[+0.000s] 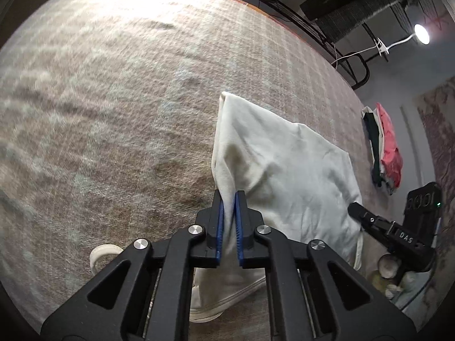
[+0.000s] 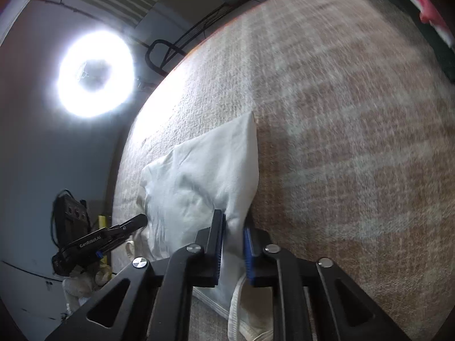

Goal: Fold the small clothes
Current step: 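Grasp the folded white camisole's edge with both tools, then lift the folded camisole with both tools and carry it onto the clothes stack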

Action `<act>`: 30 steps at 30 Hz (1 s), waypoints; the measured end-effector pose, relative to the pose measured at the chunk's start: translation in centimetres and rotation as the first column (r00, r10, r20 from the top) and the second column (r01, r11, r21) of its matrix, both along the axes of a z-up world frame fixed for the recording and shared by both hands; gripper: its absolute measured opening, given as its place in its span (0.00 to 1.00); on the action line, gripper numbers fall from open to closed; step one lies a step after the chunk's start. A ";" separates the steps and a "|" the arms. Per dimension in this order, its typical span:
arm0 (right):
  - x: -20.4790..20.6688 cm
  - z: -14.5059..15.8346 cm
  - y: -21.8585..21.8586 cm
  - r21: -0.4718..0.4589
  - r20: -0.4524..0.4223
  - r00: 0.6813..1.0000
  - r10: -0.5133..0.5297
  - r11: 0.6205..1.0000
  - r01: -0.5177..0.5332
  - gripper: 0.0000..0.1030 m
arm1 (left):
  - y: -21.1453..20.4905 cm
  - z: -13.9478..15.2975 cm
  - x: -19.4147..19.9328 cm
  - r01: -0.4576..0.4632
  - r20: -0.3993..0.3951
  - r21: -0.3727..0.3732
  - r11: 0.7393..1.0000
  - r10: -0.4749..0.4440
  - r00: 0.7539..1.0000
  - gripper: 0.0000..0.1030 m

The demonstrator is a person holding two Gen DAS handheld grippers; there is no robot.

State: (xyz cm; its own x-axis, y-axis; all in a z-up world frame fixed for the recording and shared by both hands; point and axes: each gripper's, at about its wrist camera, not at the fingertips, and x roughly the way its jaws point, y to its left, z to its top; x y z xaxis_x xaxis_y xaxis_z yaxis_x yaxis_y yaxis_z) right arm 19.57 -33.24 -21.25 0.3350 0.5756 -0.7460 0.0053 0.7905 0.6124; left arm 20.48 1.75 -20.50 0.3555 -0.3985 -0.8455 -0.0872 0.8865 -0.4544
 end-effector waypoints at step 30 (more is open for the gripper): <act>-2.8 11.2 -4.3 -0.293 0.299 0.954 0.000 0.952 0.092 0.05 | -14.5 8.8 0.4 0.207 0.255 0.012 0.978 -0.203 0.945 0.02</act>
